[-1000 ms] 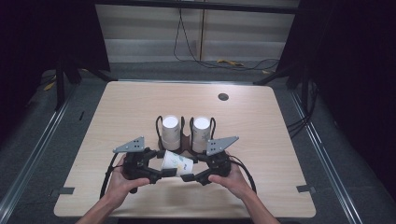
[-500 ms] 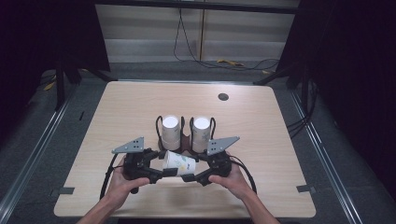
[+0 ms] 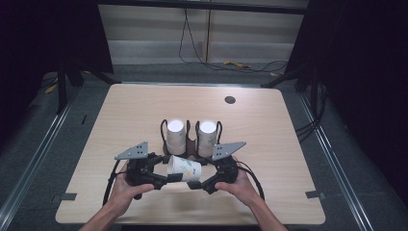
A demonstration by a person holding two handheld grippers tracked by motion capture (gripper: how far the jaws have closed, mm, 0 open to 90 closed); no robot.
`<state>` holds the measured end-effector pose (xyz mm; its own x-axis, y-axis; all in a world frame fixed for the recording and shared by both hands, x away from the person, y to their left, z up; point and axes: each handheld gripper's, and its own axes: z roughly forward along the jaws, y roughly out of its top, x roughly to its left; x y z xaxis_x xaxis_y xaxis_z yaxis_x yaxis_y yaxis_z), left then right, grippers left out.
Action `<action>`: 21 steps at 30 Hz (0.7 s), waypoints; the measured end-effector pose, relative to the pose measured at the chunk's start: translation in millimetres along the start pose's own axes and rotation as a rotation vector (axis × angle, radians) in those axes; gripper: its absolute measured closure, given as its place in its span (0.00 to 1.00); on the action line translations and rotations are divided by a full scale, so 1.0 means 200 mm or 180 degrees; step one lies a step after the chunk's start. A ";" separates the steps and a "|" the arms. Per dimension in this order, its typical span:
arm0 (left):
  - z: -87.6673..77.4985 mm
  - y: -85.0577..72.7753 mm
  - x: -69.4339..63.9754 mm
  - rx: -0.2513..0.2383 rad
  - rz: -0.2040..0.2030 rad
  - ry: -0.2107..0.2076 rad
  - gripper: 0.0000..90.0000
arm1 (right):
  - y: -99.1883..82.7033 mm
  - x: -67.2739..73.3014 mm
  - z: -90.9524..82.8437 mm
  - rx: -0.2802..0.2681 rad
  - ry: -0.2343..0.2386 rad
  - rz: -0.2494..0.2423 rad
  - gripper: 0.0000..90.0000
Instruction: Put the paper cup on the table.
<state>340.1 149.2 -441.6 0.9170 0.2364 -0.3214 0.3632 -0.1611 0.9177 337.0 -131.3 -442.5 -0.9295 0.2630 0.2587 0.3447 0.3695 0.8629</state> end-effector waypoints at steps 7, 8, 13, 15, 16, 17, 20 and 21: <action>-0.04 0.02 0.01 0.0071 0.0146 0.0148 0.30 | -0.02 -0.01 -0.04 0.0003 -0.0134 0.0188 0.19; -0.04 0.03 0.01 0.0079 0.0172 0.0177 0.30 | -0.02 -0.02 -0.05 0.0017 -0.0195 0.0180 0.19; -0.07 0.04 0.03 0.0169 0.0110 0.0332 0.30 | -0.03 -0.02 -0.10 0.0066 -0.0328 0.0202 0.19; -0.08 0.04 0.03 0.0194 0.0129 0.0403 0.29 | -0.05 -0.02 -0.13 0.0064 -0.0397 0.0220 0.19; -0.08 0.04 0.03 0.0201 0.0131 0.0428 0.29 | -0.05 -0.03 -0.15 0.0075 -0.0428 0.0221 0.19; -0.09 0.04 0.03 0.0212 0.0119 0.0444 0.29 | -0.06 -0.03 -0.16 0.0073 -0.0455 0.0234 0.19; -0.10 0.03 0.05 0.0252 0.0074 0.0485 0.29 | -0.08 -0.04 -0.20 0.0044 -0.0602 0.0272 0.21; -0.10 0.03 0.05 0.0261 0.0034 0.0481 0.29 | -0.09 -0.04 -0.21 0.0050 -0.0655 0.0280 0.22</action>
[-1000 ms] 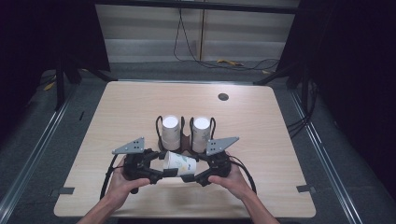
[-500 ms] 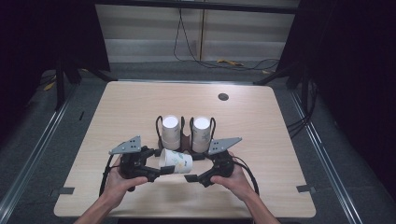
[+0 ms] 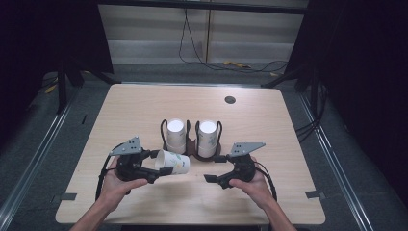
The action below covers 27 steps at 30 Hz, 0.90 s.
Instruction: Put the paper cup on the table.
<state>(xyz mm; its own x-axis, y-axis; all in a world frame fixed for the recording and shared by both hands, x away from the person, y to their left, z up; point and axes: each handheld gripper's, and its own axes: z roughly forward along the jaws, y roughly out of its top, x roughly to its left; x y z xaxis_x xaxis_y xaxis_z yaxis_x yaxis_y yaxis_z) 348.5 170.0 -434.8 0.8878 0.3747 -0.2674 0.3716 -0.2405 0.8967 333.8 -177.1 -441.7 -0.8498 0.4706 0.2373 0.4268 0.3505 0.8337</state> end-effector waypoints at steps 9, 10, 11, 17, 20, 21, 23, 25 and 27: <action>-0.07 0.02 0.06 -0.0020 -0.0033 0.0258 0.28 | -0.02 -0.02 -0.03 -0.0048 -0.0291 0.0046 0.24; -0.08 0.03 0.07 -0.0039 -0.0029 0.0289 0.28 | -0.02 -0.01 -0.04 -0.0086 -0.0387 0.0024 0.26; -0.09 0.03 0.08 -0.0042 -0.0019 0.0306 0.28 | -0.02 -0.01 -0.05 -0.0132 -0.0481 0.0005 0.26; -0.12 0.02 0.13 0.0016 -0.0115 0.0518 0.28 | -0.04 -0.04 -0.08 -0.0212 -0.0582 0.0096 0.26; -0.13 0.01 0.14 0.0089 -0.0136 0.0614 0.28 | -0.05 -0.05 -0.07 -0.0197 -0.0557 0.0163 0.23; -0.13 0.01 0.15 0.0089 -0.0147 0.0620 0.28 | -0.06 -0.06 -0.06 -0.0186 -0.0551 0.0175 0.23; -0.14 0.01 0.15 0.0111 -0.0187 0.0644 0.28 | -0.06 -0.06 -0.07 -0.0196 -0.0572 0.0183 0.24; -0.14 0.02 0.15 0.0178 -0.0169 0.0679 0.28 | -0.07 -0.06 -0.07 -0.0181 -0.0642 0.0170 0.23; -0.15 0.03 0.15 0.0208 -0.0175 0.0703 0.28 | -0.07 -0.05 -0.08 -0.0170 -0.0638 0.0181 0.24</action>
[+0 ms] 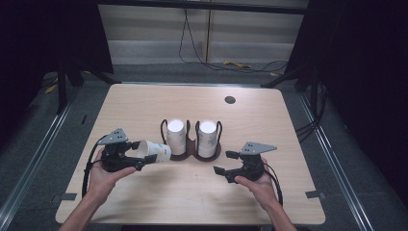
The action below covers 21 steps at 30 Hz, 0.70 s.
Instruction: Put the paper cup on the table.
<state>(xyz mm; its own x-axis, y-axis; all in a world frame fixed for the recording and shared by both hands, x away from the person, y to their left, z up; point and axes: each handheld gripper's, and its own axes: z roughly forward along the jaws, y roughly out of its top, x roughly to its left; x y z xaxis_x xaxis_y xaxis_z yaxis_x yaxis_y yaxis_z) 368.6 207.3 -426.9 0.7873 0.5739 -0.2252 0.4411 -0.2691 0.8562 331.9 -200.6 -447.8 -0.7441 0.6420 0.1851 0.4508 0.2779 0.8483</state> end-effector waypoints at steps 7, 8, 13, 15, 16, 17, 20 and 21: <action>-0.05 0.02 0.03 0.0071 -0.0008 0.0248 0.29 | 0.00 0.02 -0.02 0.0025 -0.0043 -0.0089 0.23; -0.06 0.03 0.03 0.0062 -0.0015 0.0283 0.29 | 0.00 0.03 -0.02 0.0035 -0.0046 -0.0094 0.23; -0.09 0.02 0.05 0.0126 0.0087 0.0388 0.28 | -0.01 0.03 -0.04 0.0141 -0.0105 -0.0165 0.22; -0.09 0.02 0.07 0.0196 0.0081 0.0438 0.28 | -0.02 0.03 -0.06 0.0145 -0.0134 -0.0158 0.22; -0.09 0.02 0.08 0.0227 0.0068 0.0471 0.28 | -0.03 0.03 -0.06 0.0133 -0.0148 -0.0158 0.21; -0.09 0.02 0.09 0.0263 0.0056 0.0485 0.28 | -0.03 0.02 -0.07 0.0132 -0.0156 -0.0141 0.20; -0.09 0.03 0.15 0.0383 -0.0005 0.0569 0.28 | -0.04 0.02 -0.08 0.0117 -0.0159 -0.0111 0.19; -0.08 0.03 0.16 0.0420 0.0006 0.0604 0.28 | -0.03 0.02 -0.08 0.0103 -0.0155 -0.0105 0.19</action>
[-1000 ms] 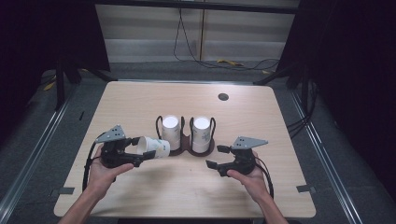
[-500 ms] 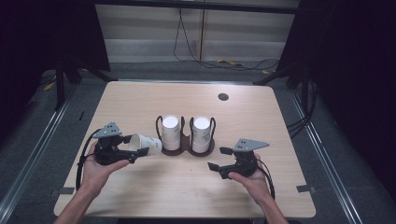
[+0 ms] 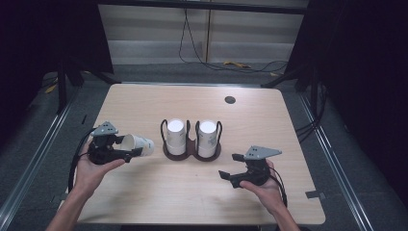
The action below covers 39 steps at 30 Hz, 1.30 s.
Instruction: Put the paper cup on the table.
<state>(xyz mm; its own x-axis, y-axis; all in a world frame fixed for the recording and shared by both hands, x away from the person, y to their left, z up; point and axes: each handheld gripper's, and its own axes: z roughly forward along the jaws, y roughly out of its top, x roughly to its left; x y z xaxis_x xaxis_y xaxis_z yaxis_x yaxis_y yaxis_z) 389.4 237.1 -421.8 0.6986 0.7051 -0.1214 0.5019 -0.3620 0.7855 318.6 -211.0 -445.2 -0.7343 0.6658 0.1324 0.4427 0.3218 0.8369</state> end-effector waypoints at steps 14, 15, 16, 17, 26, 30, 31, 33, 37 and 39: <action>0.06 0.05 0.10 0.0361 -0.0173 0.0158 0.28 | -0.02 0.00 0.04 0.0074 0.0123 0.0019 0.17; 0.06 0.06 0.11 0.0328 -0.0226 0.0162 0.28 | -0.02 0.00 0.04 0.0079 0.0138 0.0036 0.17; 0.06 0.07 0.12 0.0333 -0.0220 0.0197 0.28 | -0.02 0.00 0.04 0.0079 0.0141 0.0040 0.17; 0.06 0.08 0.12 0.0344 -0.0192 0.0219 0.28 | -0.02 0.00 0.04 0.0090 0.0146 0.0033 0.17; 0.11 0.13 0.16 0.0625 -0.0207 0.0383 0.29 | -0.02 0.00 0.04 0.0095 0.0133 0.0038 0.17; 0.13 0.14 0.20 0.0707 -0.0251 0.0414 0.29 | -0.03 0.01 0.05 0.0121 0.0144 0.0024 0.17; 0.13 0.15 0.20 0.0738 -0.0259 0.0420 0.28 | -0.03 0.01 0.05 0.0121 0.0146 0.0020 0.17; 0.14 0.16 0.21 0.0772 -0.0256 0.0456 0.28 | -0.02 0.01 0.06 0.0126 0.0151 0.0013 0.17; 0.16 0.16 0.23 0.0913 -0.0222 0.0494 0.28 | -0.02 0.01 0.06 0.0128 0.0160 0.0022 0.17; 0.18 0.17 0.24 0.0983 -0.0221 0.0492 0.27 | -0.03 0.01 0.06 0.0134 0.0158 0.0029 0.17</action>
<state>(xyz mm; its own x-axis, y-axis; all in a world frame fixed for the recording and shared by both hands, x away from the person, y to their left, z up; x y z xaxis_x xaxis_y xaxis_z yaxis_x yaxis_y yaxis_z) 458.0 236.9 -422.5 0.5838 0.8099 -0.0563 0.6926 -0.4606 0.5551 321.2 -203.6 -455.5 -0.7543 0.6349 0.1670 0.4700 0.3446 0.8127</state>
